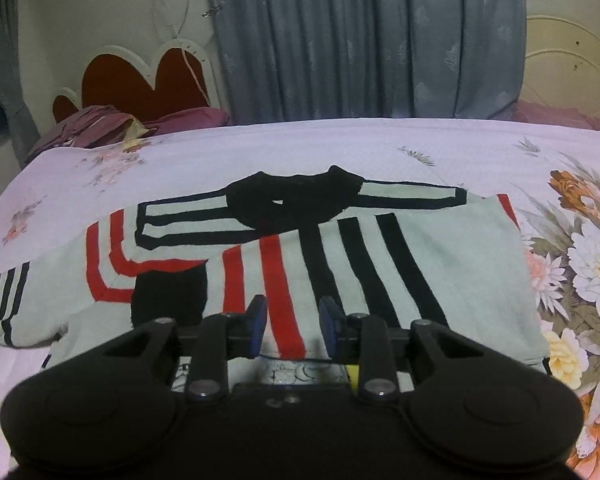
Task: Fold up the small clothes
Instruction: 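Grasp the other sleeve cuff with the left tool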
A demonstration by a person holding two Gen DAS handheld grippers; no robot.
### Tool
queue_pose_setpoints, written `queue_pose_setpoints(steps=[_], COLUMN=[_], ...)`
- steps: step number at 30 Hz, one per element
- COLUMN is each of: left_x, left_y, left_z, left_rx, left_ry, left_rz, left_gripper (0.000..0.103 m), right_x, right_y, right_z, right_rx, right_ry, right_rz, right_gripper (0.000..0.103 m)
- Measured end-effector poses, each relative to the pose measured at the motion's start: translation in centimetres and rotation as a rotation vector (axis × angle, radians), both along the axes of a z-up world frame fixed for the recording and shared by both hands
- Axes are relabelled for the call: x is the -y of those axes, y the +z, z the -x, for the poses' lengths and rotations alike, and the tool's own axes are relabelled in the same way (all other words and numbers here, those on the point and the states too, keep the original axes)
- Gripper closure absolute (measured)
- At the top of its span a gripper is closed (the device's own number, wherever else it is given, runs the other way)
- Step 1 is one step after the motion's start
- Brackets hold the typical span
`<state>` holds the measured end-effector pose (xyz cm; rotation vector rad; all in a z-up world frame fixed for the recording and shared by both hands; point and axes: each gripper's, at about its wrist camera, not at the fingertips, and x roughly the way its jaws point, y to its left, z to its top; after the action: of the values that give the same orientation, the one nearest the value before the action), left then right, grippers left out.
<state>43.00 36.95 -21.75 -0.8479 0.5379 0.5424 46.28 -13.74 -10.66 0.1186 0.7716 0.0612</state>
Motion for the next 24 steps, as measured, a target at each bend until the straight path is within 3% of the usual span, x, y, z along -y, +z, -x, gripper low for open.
queue_pose_setpoints(steps=[5, 10, 16, 24], left_x=[-0.9, -2.2, -0.6, 2.5], left_y=[-0.6, -1.3, 0.0, 3.3], left_z=[-1.3, -2.0, -4.0, -5.4], left_rx=[0.03, 0.016, -0.049, -0.038], left_ry=[0.025, 0.042, -0.003, -0.06], left_rz=[0.026, 0.027, -0.109, -0.238], left_gripper=[0.063, 0.096, 0.098, 0.098], right_x=[-0.3, -0.4, -0.2, 0.9], right_y=[0.3, 0.7, 0.8, 0.4], right_z=[-0.2, -0.2, -0.2, -0.7], right_rx=[-0.001, -0.003, -0.006, -0.009], right_ry=[-0.035, -0.051, -0.059, -0.061], right_rz=[0.019, 0.039, 0.054, 0.048], right_gripper=[0.075, 0.074, 0.074, 0.074])
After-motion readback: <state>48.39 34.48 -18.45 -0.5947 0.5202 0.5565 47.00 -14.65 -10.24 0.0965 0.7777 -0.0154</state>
